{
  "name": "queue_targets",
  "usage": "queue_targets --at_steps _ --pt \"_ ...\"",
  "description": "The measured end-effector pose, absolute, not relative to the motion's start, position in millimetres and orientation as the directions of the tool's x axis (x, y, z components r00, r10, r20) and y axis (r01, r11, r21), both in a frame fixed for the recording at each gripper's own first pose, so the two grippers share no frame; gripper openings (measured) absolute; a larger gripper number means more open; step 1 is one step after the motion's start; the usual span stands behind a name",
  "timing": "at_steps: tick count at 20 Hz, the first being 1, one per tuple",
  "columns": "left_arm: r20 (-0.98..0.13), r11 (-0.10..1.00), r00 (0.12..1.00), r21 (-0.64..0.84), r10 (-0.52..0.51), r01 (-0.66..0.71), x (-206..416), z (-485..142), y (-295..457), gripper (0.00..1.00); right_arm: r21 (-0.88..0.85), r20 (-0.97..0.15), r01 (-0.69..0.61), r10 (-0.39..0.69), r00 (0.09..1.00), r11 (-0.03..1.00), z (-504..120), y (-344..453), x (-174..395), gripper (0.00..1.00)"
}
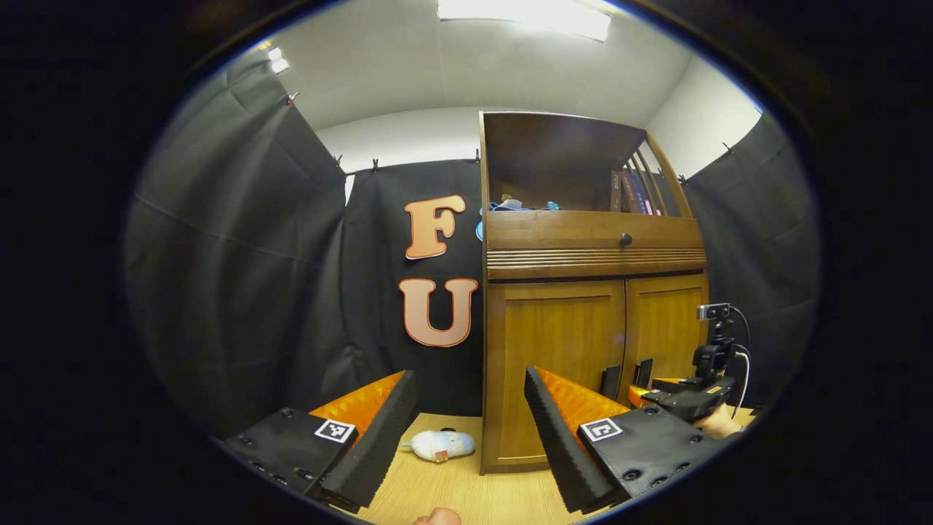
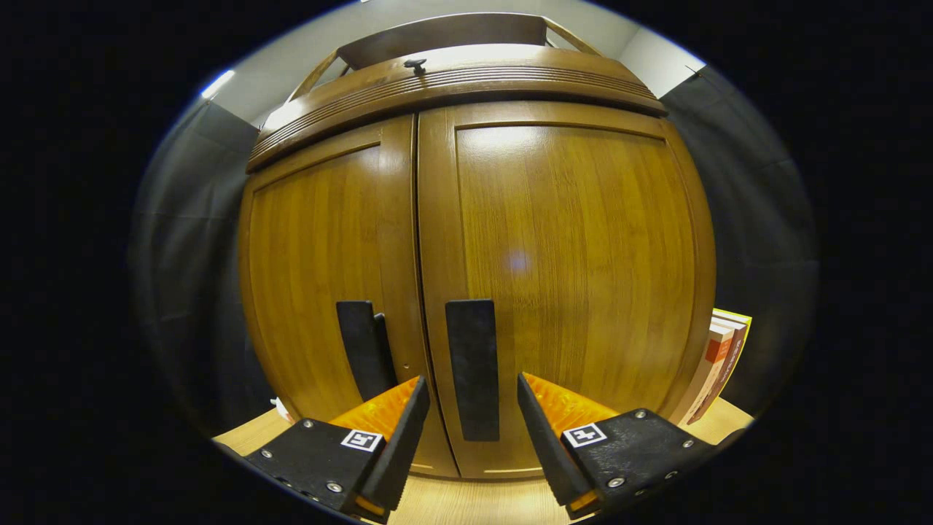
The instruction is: Open the right door of the double-door shoe cabinet with the right hand, and open the left door with the left hand.
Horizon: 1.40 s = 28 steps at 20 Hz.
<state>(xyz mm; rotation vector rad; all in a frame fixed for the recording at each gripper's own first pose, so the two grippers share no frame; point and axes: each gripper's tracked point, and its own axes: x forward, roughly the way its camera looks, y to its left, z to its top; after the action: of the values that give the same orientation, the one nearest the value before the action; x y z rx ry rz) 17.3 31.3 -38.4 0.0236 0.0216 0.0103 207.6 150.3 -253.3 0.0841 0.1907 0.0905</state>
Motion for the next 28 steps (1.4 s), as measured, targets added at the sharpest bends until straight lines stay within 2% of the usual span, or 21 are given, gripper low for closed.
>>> queue_targets --at_steps 1,3,4,5,6,7,9,10,11,13,14,15,16,17,18,25,26,27,28 --pt "-0.026 1.0 1.0 0.019 0.012 -0.011 19 -40 33 0.96 0.087 -0.185 -0.077 0.092 0.978 0.993 -254 149 212 0.73" --pt "-0.036 1.0 0.999 0.02 0.017 -0.016 23 -44 35 0.95 0.083 -0.183 -0.069 0.083 0.98 0.994 -254 148 219 0.69" --pt "-0.037 0.999 0.999 0.028 0.021 -0.02 24 -45 36 0.96 0.084 -0.184 -0.074 0.088 0.979 0.994 -254 149 221 0.74" --pt "-0.036 0.999 0.999 0.038 0.027 -0.026 25 -45 36 0.97 0.084 -0.186 -0.077 0.092 0.978 0.993 -255 151 222 0.58" --pt "-0.032 0.998 0.999 0.046 0.032 -0.03 25 -44 36 0.96 0.082 -0.189 -0.077 0.091 0.978 0.994 -256 151 223 0.67" --pt "-0.029 0.998 0.999 0.048 0.031 -0.029 26 -43 35 0.96 0.081 -0.191 -0.077 0.092 0.977 0.994 -257 150 224 0.55" --pt "-0.028 0.999 0.999 0.045 0.024 -0.023 26 -42 29 0.96 0.087 -0.199 -0.076 0.092 0.976 0.993 -258 150 225 0.46" --pt "-0.028 0.999 0.999 0.046 0.024 -0.023 24 -42 28 0.96 0.095 -0.203 -0.081 0.099 0.974 0.992 -258 151 225 0.49" --pt "-0.028 0.998 0.999 0.049 0.027 -0.026 23 -40 28 0.96 0.101 -0.206 -0.08 0.099 0.974 0.992 -258 151 225 0.38" --pt "-0.026 0.998 0.999 0.05 0.031 -0.03 20 -38 27 0.97 0.094 -0.208 -0.082 0.101 0.973 0.992 -259 151 224 0.35" --pt "-0.025 0.998 0.999 0.047 0.032 -0.031 20 -38 26 0.96 0.095 -0.209 -0.08 0.098 0.973 0.992 -259 150 221 0.29" --pt "-0.026 0.998 0.999 0.045 0.036 -0.035 19 -38 27 0.96 0.099 -0.21 -0.077 0.096 0.973 0.992 -259 150 217 0.27" --pt "-0.029 0.998 0.999 0.042 0.041 -0.04 18 -39 27 0.96 0.098 -0.209 -0.079 0.098 0.973 0.992 -258 149 212 0.36" --pt "-0.034 0.998 0.998 0.038 0.045 -0.044 17 -41 28 0.96 0.094 -0.204 -0.086 0.104 0.973 0.992 -256 148 207 0.24" --pt "-0.036 0.998 0.998 0.035 0.048 -0.047 17 -42 28 0.96 0.092 -0.202 -0.094 0.111 0.973 0.991 -255 147 199 0.29" --pt "-0.061 0.999 0.997 0.033 0.038 -0.036 12 -55 13 0.97 0.1 -0.201 -0.152 0.17 0.965 0.983 -243 126 136 0.28" --pt "-0.065 0.999 0.997 0.029 0.03 -0.028 11 -56 9 0.97 0.096 -0.2 -0.157 0.174 0.964 0.983 -241 121 126 0.24" --pt "-0.068 0.999 0.997 0.026 0.022 -0.02 10 -57 5 0.97 0.093 -0.197 -0.161 0.176 0.965 0.983 -239 116 119 0.28" --pt "-0.069 1.0 0.997 0.025 0.018 -0.016 8 -57 3 0.96 0.091 -0.194 -0.162 0.178 0.965 0.982 -237 111 111 0.28"
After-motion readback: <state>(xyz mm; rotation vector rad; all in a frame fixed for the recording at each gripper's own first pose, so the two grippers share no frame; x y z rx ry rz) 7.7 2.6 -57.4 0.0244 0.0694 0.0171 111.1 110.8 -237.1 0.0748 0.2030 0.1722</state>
